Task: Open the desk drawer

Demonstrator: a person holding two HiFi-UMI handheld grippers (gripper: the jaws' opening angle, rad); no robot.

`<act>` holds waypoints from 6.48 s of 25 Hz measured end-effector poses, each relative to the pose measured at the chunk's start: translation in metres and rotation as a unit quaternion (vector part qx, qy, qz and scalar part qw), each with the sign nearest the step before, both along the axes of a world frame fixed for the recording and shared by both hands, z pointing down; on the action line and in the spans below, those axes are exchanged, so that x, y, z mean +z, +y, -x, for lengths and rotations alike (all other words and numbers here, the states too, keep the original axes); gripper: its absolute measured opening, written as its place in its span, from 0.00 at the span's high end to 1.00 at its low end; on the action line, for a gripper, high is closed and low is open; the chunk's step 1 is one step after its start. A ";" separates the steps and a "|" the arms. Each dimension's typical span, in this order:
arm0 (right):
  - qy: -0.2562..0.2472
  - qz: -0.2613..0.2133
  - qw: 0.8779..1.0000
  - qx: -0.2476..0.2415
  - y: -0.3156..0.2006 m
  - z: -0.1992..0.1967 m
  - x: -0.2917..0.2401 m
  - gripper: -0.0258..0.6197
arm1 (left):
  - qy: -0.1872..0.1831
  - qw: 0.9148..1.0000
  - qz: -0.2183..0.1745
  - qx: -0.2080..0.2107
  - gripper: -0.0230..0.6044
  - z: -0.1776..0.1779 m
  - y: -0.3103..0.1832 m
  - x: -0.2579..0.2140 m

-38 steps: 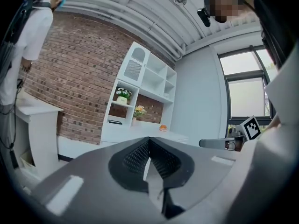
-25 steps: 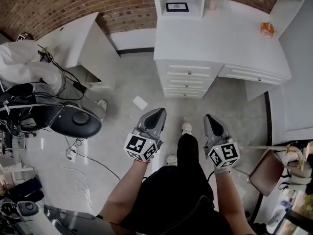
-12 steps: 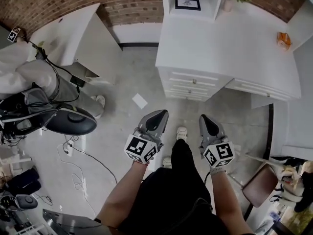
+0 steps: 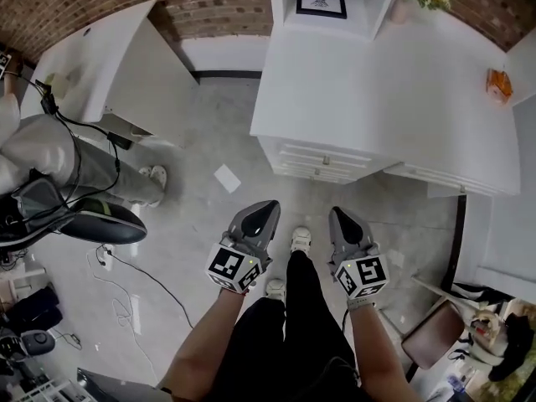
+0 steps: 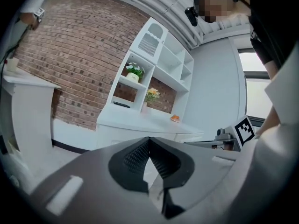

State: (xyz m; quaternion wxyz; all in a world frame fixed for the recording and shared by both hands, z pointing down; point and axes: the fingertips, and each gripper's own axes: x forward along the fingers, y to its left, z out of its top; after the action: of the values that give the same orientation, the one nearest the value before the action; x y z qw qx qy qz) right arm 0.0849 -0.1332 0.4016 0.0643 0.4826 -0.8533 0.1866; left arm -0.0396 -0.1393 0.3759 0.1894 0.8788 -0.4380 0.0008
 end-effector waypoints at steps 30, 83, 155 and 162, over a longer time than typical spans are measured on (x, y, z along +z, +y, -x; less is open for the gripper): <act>0.075 -0.090 0.990 0.081 -0.117 0.002 0.124 0.82 | 0.025 0.999 -0.024 -0.016 0.96 -0.062 -0.092 0.151; 0.017 -0.062 0.981 0.182 -0.113 0.004 0.128 0.85 | 0.048 0.998 -0.043 -0.005 0.96 -0.052 -0.102 0.144; 0.049 -0.054 0.985 0.155 0.054 0.020 0.128 0.85 | 0.041 0.998 -0.022 0.037 0.96 -0.049 0.044 0.146; 0.050 -0.053 0.986 0.147 0.064 0.023 0.129 0.85 | 0.044 0.998 -0.019 0.031 0.96 -0.047 0.054 0.147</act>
State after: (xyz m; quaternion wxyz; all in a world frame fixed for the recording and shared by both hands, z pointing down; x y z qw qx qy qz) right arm 0.0618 -0.0688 0.5309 0.0535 0.6143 -0.7775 0.1237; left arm 0.0074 -0.0851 0.5227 0.1920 0.8946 -0.4015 -0.0403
